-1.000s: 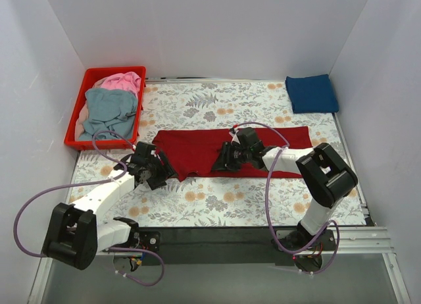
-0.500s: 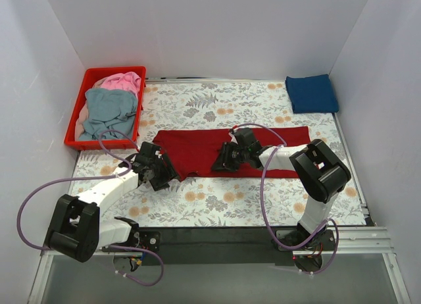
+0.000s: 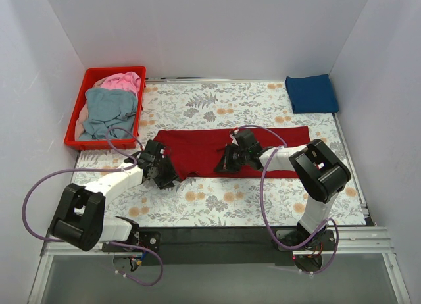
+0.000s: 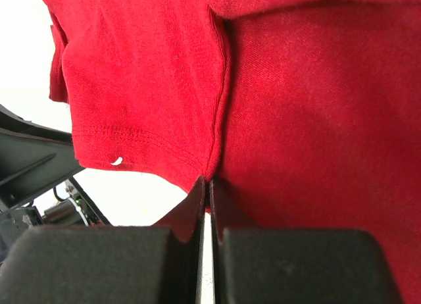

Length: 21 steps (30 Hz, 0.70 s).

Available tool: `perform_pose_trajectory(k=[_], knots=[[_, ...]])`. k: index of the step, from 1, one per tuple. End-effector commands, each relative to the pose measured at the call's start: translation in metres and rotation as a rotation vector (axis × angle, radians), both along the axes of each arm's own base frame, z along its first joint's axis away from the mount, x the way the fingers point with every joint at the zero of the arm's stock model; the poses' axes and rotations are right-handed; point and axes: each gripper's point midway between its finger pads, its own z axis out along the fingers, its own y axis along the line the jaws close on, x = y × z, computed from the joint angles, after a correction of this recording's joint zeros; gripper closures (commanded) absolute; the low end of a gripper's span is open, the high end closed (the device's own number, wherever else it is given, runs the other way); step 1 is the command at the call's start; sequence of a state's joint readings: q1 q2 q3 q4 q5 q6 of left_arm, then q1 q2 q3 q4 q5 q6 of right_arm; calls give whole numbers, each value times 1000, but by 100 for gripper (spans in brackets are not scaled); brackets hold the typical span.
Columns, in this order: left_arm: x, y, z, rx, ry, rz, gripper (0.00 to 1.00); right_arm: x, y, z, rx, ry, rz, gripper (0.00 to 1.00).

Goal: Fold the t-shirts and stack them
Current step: Fold the tshirt

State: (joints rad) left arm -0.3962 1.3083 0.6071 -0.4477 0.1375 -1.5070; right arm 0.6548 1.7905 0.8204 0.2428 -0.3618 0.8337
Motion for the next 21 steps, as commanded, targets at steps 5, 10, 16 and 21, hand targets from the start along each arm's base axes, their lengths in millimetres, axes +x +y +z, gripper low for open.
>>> perform_pose_trajectory(k=[5,10,16,21], knots=[[17,-3,13,8,-57,31,69,3,3,4,18,-36,17,99],[23,-7,11,11,-65,36,69,3,4,4,24,-35,23,99],[27,-13,3,43,-47,23,69,3,5,2,27,-32,25,99],[25,-14,-3,62,-33,16,69,2,4,3,30,-38,24,99]])
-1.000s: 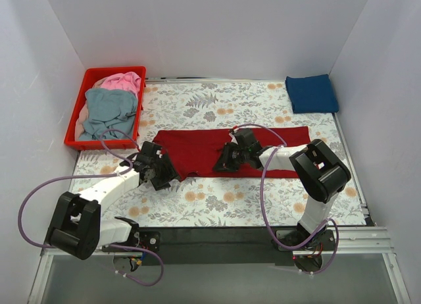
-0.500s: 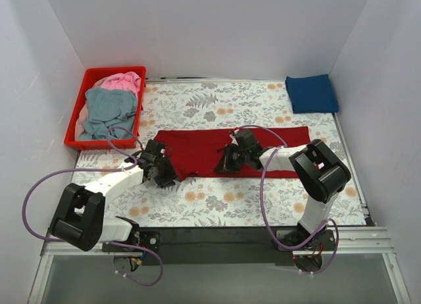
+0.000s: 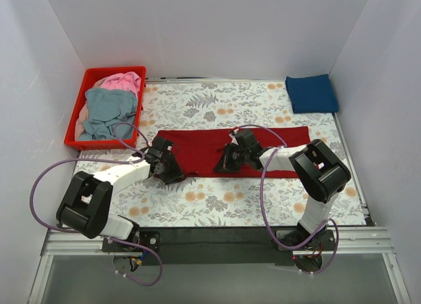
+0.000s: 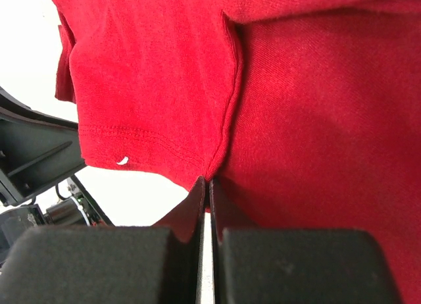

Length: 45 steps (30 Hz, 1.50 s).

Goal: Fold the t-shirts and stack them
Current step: Fold the tshirt

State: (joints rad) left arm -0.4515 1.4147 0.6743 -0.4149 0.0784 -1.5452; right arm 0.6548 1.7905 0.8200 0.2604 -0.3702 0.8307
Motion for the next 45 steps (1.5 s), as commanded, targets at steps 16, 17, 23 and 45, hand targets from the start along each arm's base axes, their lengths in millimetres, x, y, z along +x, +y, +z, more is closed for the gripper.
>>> perform_pose_trajectory(k=[16,17,23,45], knots=[[8,10,8,109,-25,11,100,1,3,5,28,-37,30,99],[8,11,11,118,-31,8,100,1,3,8,33,-43,32,99],[4,17,32,135,-43,4,100,-3,6,14,51,-48,79,99],[-5,40,16,228,-2,-2,100,-3,-5,13,-41,-58,101,98]])
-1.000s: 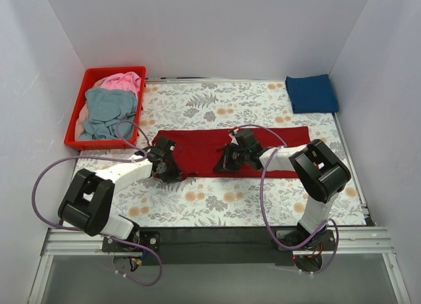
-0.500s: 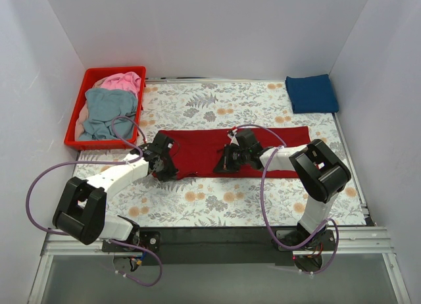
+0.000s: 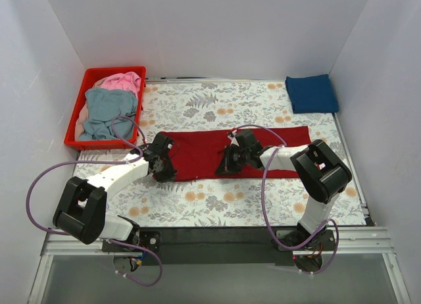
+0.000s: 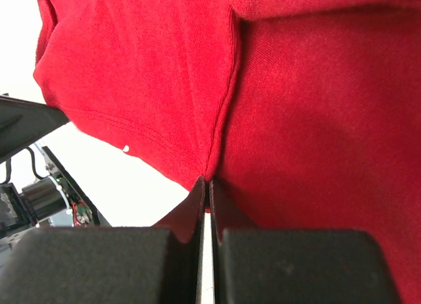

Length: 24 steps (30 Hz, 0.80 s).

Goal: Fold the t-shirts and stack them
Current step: Fold the tshirt

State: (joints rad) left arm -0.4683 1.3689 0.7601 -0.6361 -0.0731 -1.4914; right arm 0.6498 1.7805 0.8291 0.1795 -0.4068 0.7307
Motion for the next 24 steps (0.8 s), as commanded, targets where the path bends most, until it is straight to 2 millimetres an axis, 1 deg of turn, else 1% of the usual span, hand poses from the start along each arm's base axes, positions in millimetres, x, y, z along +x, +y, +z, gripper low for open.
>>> perform_pose_trajectory(k=[1,7,9,10,12,13,15,18,19,20,22,24], knots=[[4,10,1,44,-10,2,100,10,3,18,-1,-54,19,98],[10,3,8,22,-20,-24,100,14,6,21,-9,-65,33,96],[15,-1,12,14,-25,-34,100,18,9,26,-3,-75,36,96],[16,-1,12,14,-23,-40,100,17,9,25,-8,-67,38,95],[22,-3,15,2,-24,-41,100,22,12,30,-4,-78,39,95],[24,-4,17,-2,-27,-44,100,21,11,29,-9,-72,42,95],[29,-4,21,-11,-36,-42,100,25,14,35,-4,-82,44,94],[39,-1,29,-19,-57,-36,100,28,14,36,-13,-81,48,94],[41,-1,30,-29,-58,-38,100,33,16,40,-6,-85,45,94],[46,2,31,-35,-60,-27,100,34,16,39,-6,-78,47,94],[53,3,32,-46,-64,-28,100,42,17,42,3,-81,39,93],[62,11,32,-42,-75,-10,100,47,18,43,9,-82,37,93]])
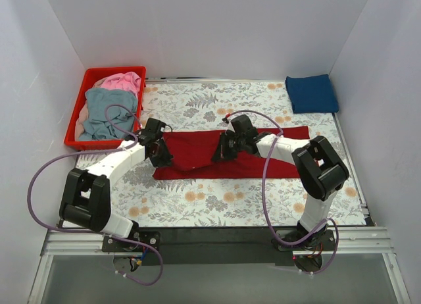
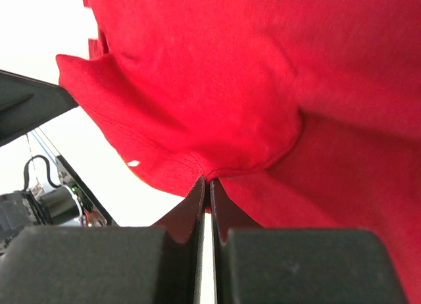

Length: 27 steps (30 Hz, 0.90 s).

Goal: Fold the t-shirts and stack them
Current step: Fold the tshirt

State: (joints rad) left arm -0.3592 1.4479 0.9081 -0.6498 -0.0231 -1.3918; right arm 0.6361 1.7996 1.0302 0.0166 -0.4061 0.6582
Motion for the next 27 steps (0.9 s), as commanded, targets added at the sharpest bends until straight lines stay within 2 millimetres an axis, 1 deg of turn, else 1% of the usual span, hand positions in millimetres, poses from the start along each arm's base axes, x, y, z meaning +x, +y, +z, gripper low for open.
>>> perform_pose_trajectory(k=[1,2,3,4,8,17,18,20,21,22,24,25,27], knots=[[17,-1,9,-48,-22,-17,100,20,3,8,22,-14,0,93],[22,2,7,-55,-25,-5,100,23,3,9,23,-16,-3,93],[25,3,7,-62,-24,-2,100,22,1,6,10,6,-7,93],[28,2,5,-75,-15,-2,100,25,-1,3,11,15,-14,93],[46,7,5,-89,-25,19,100,39,1,7,30,15,-24,92],[72,9,4,-86,-39,20,100,63,0,10,53,20,-51,91],[73,10,0,-79,-28,21,100,66,1,10,54,19,-53,91],[77,9,-1,-74,-28,15,100,70,0,9,57,21,-55,91],[81,11,-4,-62,-27,15,98,71,1,6,53,28,-55,91],[83,11,-5,-56,-28,14,98,76,1,7,57,20,-59,90],[88,13,-4,-43,-35,13,95,77,3,5,53,24,-52,90],[89,14,-7,-28,-34,15,92,81,3,6,55,16,-54,89],[94,17,-6,-11,-44,17,88,82,4,5,48,8,-48,87]])
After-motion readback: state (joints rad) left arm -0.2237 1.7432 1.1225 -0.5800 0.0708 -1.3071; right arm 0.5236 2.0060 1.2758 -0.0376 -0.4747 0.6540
